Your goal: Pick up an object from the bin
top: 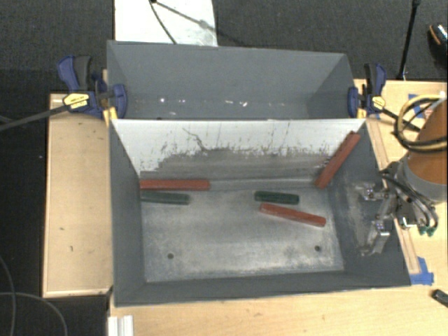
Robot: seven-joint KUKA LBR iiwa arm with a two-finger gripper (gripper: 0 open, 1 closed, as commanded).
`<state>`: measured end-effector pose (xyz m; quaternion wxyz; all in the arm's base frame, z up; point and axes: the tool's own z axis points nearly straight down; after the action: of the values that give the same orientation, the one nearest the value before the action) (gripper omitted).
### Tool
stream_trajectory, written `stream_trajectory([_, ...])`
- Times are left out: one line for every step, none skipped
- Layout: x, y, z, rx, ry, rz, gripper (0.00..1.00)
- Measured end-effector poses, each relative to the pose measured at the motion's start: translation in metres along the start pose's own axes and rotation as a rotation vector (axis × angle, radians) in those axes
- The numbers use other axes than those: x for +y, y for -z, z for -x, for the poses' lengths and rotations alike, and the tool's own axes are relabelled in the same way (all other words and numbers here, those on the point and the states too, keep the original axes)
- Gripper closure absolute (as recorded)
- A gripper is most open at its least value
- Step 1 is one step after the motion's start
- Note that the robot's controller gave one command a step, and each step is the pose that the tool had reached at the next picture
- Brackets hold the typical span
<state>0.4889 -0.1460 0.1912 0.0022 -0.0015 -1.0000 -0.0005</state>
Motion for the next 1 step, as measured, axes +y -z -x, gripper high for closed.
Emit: stream_trajectory([0.031, -0.1228, 0.0343, -0.004, 0.263, 0.0, 0.0])
